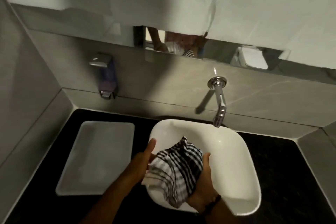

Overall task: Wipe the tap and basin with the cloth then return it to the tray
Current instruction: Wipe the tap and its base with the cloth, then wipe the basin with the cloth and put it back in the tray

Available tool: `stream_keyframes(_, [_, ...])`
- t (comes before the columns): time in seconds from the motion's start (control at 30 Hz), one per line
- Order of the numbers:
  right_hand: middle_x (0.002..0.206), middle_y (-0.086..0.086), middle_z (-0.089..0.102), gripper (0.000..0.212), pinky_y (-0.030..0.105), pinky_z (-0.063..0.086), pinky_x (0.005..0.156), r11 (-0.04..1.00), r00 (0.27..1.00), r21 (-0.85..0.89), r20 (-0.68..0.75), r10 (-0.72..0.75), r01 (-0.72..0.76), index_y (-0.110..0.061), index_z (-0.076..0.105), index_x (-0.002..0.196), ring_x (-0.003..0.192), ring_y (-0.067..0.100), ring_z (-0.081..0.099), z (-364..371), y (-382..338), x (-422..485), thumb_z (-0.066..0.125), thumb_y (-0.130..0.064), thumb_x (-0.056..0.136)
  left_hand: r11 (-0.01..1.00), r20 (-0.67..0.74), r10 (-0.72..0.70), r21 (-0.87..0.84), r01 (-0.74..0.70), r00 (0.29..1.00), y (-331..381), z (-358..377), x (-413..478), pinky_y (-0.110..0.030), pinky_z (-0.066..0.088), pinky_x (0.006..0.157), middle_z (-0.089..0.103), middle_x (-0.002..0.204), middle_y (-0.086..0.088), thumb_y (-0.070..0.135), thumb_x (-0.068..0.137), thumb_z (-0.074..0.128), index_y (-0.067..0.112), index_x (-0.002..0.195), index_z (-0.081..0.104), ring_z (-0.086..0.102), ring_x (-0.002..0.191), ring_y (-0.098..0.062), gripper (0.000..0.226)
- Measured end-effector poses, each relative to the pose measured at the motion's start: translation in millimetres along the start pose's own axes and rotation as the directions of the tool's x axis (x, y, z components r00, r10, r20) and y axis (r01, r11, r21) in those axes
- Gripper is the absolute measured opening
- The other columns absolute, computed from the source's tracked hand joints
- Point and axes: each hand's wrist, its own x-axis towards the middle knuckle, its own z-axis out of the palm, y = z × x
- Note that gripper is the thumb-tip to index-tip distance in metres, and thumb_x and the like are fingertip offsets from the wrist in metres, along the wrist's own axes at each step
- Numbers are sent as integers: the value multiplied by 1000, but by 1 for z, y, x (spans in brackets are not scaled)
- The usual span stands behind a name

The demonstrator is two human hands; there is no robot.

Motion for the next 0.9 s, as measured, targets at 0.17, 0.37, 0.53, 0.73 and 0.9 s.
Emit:
stream_keyframes(0.17, [142,29,62,103,62,38,110,971,980,-136,-18,196,-196,-11,54,148,135,47,54,43,46,13,34,-89,83,962,122,-7,-271,40,992,-26,-56,-47,-35,60,89,78,108,-17,43,80,74,6,105,78,74,102,-28,45])
stream_keyframes(0.37, [147,30,55,116,60,22,126,906,940,-252,-100,325,-340,-3,58,137,135,47,49,70,91,54,32,-97,74,985,-268,89,-120,-125,959,-69,-118,-54,-39,58,93,77,111,-7,14,75,83,16,114,71,72,105,-27,41])
stream_keyframes(0.53, [136,19,63,48,51,49,112,694,994,-720,-80,-78,-3,-12,49,136,119,33,65,73,127,103,60,-44,101,971,-486,205,-5,-237,849,-88,-171,-41,-18,58,67,61,108,13,20,72,88,32,124,45,69,87,1,69])
stream_keyframes(0.73, [97,0,73,21,42,59,96,82,910,-961,220,-352,264,-18,68,90,99,20,71,93,142,163,70,3,91,891,-417,449,277,-359,791,-77,-226,5,-45,58,94,69,109,4,-5,80,74,10,100,70,68,100,-5,25])
stream_keyframes(0.9, [129,15,66,29,35,47,110,-156,953,-967,231,-195,203,-2,70,124,123,27,61,98,156,203,66,3,95,857,-293,388,464,-225,874,-82,-248,42,-43,43,112,57,134,-21,-4,86,66,6,130,62,54,128,-36,45])
